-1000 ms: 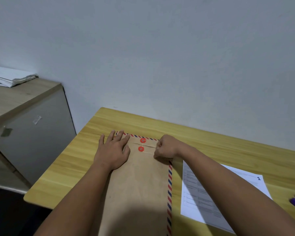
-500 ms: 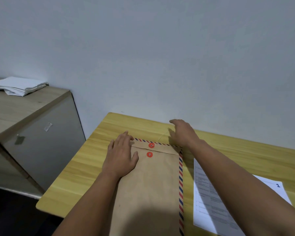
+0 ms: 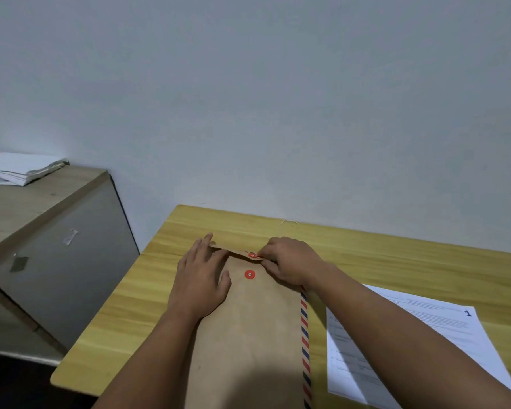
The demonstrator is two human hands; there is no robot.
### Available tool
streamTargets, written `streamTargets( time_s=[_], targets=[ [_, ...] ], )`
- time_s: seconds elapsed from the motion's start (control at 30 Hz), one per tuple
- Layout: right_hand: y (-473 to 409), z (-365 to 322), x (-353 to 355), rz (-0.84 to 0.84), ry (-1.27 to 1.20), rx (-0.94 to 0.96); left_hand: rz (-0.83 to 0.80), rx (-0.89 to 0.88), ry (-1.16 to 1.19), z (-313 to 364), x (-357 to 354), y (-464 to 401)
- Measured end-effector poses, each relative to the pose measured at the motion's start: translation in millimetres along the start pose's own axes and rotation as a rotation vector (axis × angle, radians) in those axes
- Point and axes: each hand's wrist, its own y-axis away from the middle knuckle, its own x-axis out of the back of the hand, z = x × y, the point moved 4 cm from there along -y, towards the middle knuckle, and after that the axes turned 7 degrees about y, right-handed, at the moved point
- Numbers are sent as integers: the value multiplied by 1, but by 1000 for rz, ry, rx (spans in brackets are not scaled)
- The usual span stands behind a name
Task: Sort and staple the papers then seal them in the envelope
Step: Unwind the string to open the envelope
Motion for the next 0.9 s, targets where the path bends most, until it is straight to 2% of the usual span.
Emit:
streamTargets(
  time_s=[0.1, 0.27, 0.43, 0.57, 0.77, 0.9],
  targets=[
    [2, 2, 0, 66, -68, -77, -19, -3, -49, 0, 0, 0],
    [11, 26, 10, 76, -362, -348, -122, -137, -322, 17, 5, -13],
    [50, 59, 11, 121, -557, -705, -239, -32, -221, 79, 7, -14],
    [98, 64, 11, 184, -811, -856, -272, 29, -33, 127, -5, 4],
    [164, 38, 3, 212, -1140, -824, -268, 131, 149, 177, -19, 37],
    [185, 25, 2, 191, -1235, -788, -256, 199, 268, 188, -15, 53]
  ],
)
